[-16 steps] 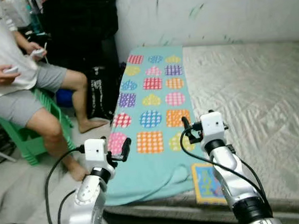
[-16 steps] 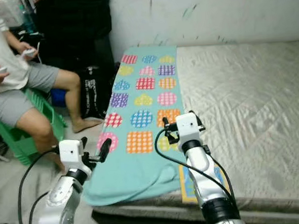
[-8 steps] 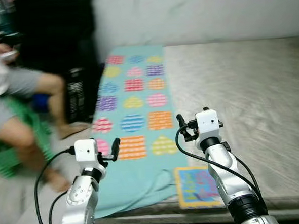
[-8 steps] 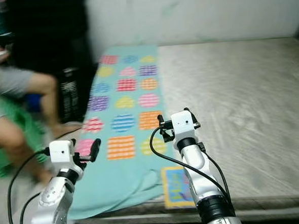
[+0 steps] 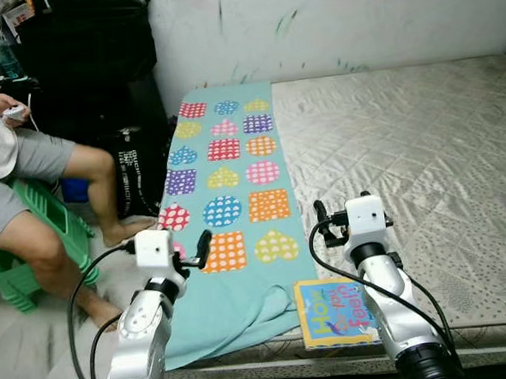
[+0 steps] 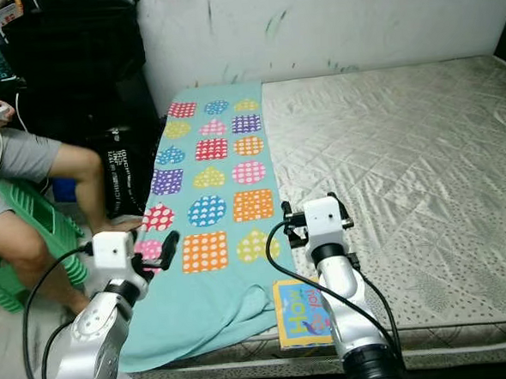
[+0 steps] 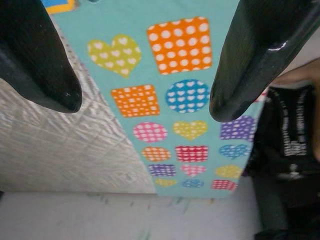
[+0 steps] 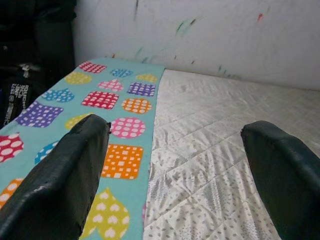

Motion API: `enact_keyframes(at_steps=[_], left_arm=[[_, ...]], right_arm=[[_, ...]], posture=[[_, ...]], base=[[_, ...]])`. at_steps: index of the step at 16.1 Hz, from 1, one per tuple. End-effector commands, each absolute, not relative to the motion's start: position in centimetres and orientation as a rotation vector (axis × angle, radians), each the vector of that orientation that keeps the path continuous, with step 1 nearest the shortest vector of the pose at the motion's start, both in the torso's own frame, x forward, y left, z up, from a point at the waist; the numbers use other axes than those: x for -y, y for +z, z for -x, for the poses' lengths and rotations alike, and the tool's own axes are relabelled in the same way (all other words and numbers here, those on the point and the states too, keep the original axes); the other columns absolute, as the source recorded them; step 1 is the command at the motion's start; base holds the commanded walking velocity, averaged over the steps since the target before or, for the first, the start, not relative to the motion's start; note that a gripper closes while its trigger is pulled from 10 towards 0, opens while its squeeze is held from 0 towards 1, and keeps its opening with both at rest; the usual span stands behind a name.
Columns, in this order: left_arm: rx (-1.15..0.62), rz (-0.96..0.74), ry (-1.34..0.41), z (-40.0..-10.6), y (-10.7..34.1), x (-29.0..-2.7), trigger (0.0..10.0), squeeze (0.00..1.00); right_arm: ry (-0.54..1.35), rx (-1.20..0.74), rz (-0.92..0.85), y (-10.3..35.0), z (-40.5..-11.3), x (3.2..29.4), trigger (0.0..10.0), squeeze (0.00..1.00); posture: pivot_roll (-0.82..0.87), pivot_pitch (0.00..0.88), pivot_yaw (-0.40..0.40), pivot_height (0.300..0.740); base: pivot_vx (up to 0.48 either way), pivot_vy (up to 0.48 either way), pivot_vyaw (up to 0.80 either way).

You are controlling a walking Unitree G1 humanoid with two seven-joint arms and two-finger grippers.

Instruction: Clean up the room

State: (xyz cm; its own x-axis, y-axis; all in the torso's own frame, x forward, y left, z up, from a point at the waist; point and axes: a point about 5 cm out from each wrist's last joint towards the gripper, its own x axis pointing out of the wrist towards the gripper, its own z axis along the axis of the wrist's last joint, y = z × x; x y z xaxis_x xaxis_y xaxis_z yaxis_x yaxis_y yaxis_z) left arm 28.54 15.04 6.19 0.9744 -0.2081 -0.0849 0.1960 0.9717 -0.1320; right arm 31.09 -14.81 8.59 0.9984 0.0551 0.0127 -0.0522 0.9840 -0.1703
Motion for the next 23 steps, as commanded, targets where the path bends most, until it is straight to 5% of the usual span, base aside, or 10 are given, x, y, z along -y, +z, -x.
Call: enact_keyframes(at_steps=[1, 15, 23], left_arm=[[-0.09, 0.114, -0.205, -29.1, 6.5, -15.2, 10.0, 0.0], [-0.078, 0.158, -0.111, -28.6, 6.0, -17.1, 10.0, 0.0], [-0.066, 0.162, -0.133, -29.5, 6.5, -16.4, 10.0, 0.0]], right_arm=[[0.055, 0.045, 0.165, 9.3, -31.2, 14.6, 10.0, 0.0], [0.133, 0.041, 0.176, 9.6, -31.0, 14.2, 10.0, 0.0], [0.134, 0.056, 0.172, 10.1, -31.6, 13.7, 10.0, 0.0]], posture=[[-0.04, 0.0, 0.078, 0.74], [-0.01, 0.002, 0.033, 0.74], [-0.02, 0.0, 0.04, 0.74]], base=[[0.0, 0.0, 0.0], [0.0, 0.0, 0.0], [0.0, 0.3, 0.0]])
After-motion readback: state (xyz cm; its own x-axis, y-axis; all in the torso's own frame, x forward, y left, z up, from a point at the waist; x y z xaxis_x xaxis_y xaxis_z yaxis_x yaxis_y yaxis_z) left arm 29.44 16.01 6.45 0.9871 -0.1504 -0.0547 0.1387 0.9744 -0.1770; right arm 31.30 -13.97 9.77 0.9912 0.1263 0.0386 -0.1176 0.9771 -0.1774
